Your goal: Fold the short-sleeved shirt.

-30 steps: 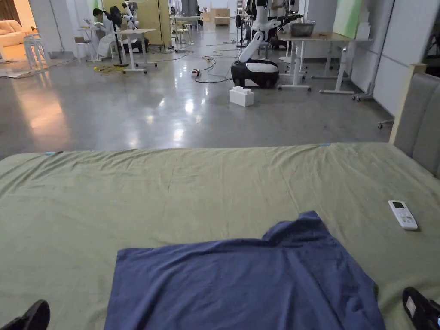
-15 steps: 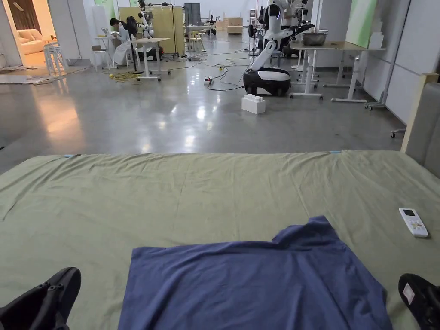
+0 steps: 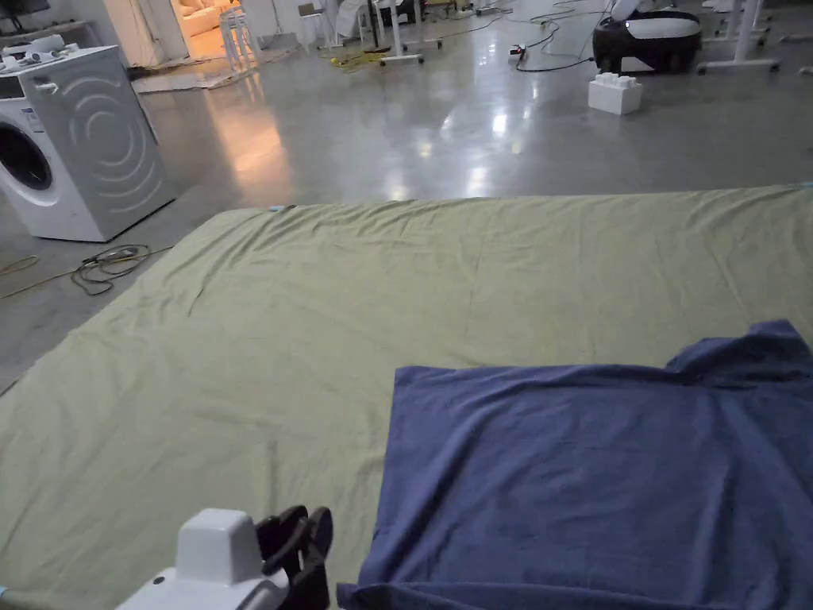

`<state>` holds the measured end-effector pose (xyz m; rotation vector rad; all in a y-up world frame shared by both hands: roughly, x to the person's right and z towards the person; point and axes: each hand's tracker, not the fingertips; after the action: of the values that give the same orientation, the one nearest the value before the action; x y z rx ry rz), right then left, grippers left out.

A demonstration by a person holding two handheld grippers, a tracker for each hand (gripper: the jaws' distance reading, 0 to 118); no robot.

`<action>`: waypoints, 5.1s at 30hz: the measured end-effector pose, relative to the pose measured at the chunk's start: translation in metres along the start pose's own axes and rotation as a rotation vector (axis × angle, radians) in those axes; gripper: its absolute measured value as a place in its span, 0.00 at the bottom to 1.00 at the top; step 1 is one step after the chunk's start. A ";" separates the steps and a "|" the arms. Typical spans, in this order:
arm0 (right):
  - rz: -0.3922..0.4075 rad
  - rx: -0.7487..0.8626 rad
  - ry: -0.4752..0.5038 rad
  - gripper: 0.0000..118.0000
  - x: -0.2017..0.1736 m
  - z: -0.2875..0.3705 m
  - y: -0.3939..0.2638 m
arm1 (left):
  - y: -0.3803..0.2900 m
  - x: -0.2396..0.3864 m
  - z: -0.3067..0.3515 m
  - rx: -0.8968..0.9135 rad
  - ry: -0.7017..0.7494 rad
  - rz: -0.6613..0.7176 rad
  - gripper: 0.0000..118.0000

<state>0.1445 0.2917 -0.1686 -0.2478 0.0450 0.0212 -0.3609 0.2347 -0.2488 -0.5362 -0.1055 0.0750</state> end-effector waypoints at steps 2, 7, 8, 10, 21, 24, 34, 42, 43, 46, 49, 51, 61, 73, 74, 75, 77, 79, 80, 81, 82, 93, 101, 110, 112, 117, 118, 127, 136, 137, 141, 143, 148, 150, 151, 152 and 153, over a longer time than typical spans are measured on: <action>-0.046 -0.085 -0.008 0.00 0.006 -0.006 -0.015 | -0.024 -0.010 -0.025 -0.087 -0.017 0.014 0.68; -0.134 -0.133 -0.011 0.00 0.014 -0.011 -0.028 | -0.058 -0.018 -0.073 -0.239 -0.063 -0.117 0.68; -0.144 -0.140 -0.020 0.00 0.013 -0.010 -0.029 | -0.062 -0.018 -0.081 -0.264 -0.087 -0.142 0.68; -0.161 -0.153 -0.031 0.00 0.015 -0.010 -0.033 | -0.063 -0.018 -0.093 -0.325 -0.150 -0.118 0.68; -0.239 -0.234 -0.114 0.00 0.037 0.004 -0.054 | -0.052 0.000 -0.128 -0.427 -0.191 -0.268 0.12; -0.242 -0.252 -0.133 0.00 0.043 0.007 -0.057 | -0.051 0.006 -0.144 -0.494 -0.196 -0.329 0.08; -0.238 -0.604 -0.138 0.64 0.099 -0.058 -0.103 | -0.039 0.017 -0.166 -0.600 -0.176 -0.274 0.07; -0.271 -0.744 -0.075 0.37 0.106 -0.112 -0.137 | -0.037 0.023 -0.160 -0.597 -0.167 -0.248 0.07; -0.237 -0.747 -0.073 0.07 0.102 -0.113 -0.137 | -0.038 0.024 -0.159 -0.594 -0.166 -0.249 0.07; -0.218 -0.719 -0.064 0.04 0.091 -0.109 -0.133 | -0.036 0.024 -0.152 -0.577 -0.162 -0.248 0.07; -0.235 -0.658 -0.054 0.04 0.091 -0.097 -0.123 | -0.028 0.021 -0.134 -0.496 -0.179 -0.226 0.07; -0.249 -0.594 -0.058 0.04 0.094 -0.085 -0.112 | -0.020 0.017 -0.116 -0.423 -0.187 -0.185 0.07; -0.204 -0.372 0.010 0.04 0.084 -0.172 -0.016 | 0.041 -0.020 -0.144 -0.239 -0.183 0.042 0.07; -0.102 -0.645 -0.026 0.08 0.096 -0.386 -0.035 | 0.069 -0.013 -0.308 -0.418 -0.097 -0.030 0.23; -0.099 -0.664 -0.028 0.19 0.097 -0.395 -0.044 | 0.068 -0.013 -0.315 -0.416 -0.091 -0.053 0.40; -0.098 -0.681 -0.032 0.41 0.099 -0.401 -0.052 | 0.067 -0.014 -0.320 -0.414 -0.080 -0.038 0.59; -0.100 -0.697 -0.038 0.63 0.114 -0.408 -0.068 | 0.068 -0.018 -0.318 -0.414 -0.073 -0.033 0.70; -0.112 -0.626 -0.035 0.63 0.121 -0.393 -0.063 | 0.079 -0.023 -0.297 -0.353 -0.087 -0.014 0.70; -0.121 -0.571 -0.030 0.63 0.125 -0.380 -0.060 | 0.086 -0.025 -0.283 -0.309 -0.095 -0.016 0.70; -0.132 -0.503 -0.044 0.63 0.127 -0.361 -0.051 | 0.093 -0.026 -0.260 -0.250 -0.106 -0.025 0.70; -0.148 -0.448 -0.057 0.63 0.128 -0.341 -0.043 | 0.098 -0.025 -0.237 -0.196 -0.106 -0.034 0.70; -0.061 0.010 -0.037 0.66 0.036 -0.098 -0.001 | 0.094 0.025 -0.002 0.298 -0.063 -0.060 0.68; -0.016 0.075 0.015 0.03 -0.006 -0.039 0.002 | 0.066 0.054 0.064 0.359 -0.125 -0.156 0.03; -0.125 0.030 0.061 0.00 -0.006 -0.041 0.006 | 0.053 0.056 0.037 0.263 -0.158 -0.115 0.00; -0.117 0.044 0.070 0.00 -0.006 -0.041 0.006 | 0.052 0.046 0.008 0.160 -0.130 -0.033 0.00; -0.070 -0.017 0.071 0.00 -0.007 -0.051 -0.007 | 0.035 0.006 -0.091 -0.117 -0.042 0.206 0.16; -0.072 -0.035 0.071 0.00 -0.006 -0.054 -0.012 | 0.030 0.001 -0.110 -0.171 -0.072 0.212 0.35; -0.092 -0.141 0.018 0.00 0.016 -0.061 -0.035 | -0.009 -0.017 -0.220 -0.382 0.004 0.271 0.71; -0.160 -0.227 -0.031 0.00 0.041 -0.081 -0.052 | -0.011 0.040 -0.230 -0.442 0.132 -0.054 0.35; -0.174 -0.242 -0.044 0.00 0.044 -0.087 -0.053 | -0.011 0.046 -0.231 -0.449 0.127 -0.085 0.29; -0.219 -0.300 -0.093 0.34 0.073 -0.137 -0.068 | -0.018 0.061 -0.245 -0.498 0.111 -0.241 0.18; -0.202 -0.380 -0.116 0.76 0.088 -0.178 -0.075 | -0.016 0.054 -0.251 -0.518 0.095 -0.195 0.18; -0.230 -0.495 -0.181 0.70 0.128 -0.268 -0.101 | -0.008 0.041 -0.254 -0.549 0.051 -0.141 0.18; -0.235 -0.560 -0.247 0.64 0.137 -0.293 -0.116 | -0.004 0.046 -0.249 -0.550 0.047 -0.138 0.18; -0.215 -0.607 -0.258 0.60 0.138 -0.301 -0.123 | -0.004 0.046 -0.248 -0.550 0.046 -0.135 0.18; -0.205 -0.634 -0.270 0.60 0.137 -0.307 -0.131 | -0.005 0.046 -0.247 -0.547 0.046 -0.130 0.18; -0.207 -0.653 -0.266 0.60 0.136 -0.311 -0.141 | -0.003 0.047 -0.246 -0.543 0.047 -0.127 0.18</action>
<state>0.2713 0.0812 -0.4419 -0.8988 -0.2573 -0.1396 -0.2844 0.1121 -0.4534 -1.0714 -0.1144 -0.0941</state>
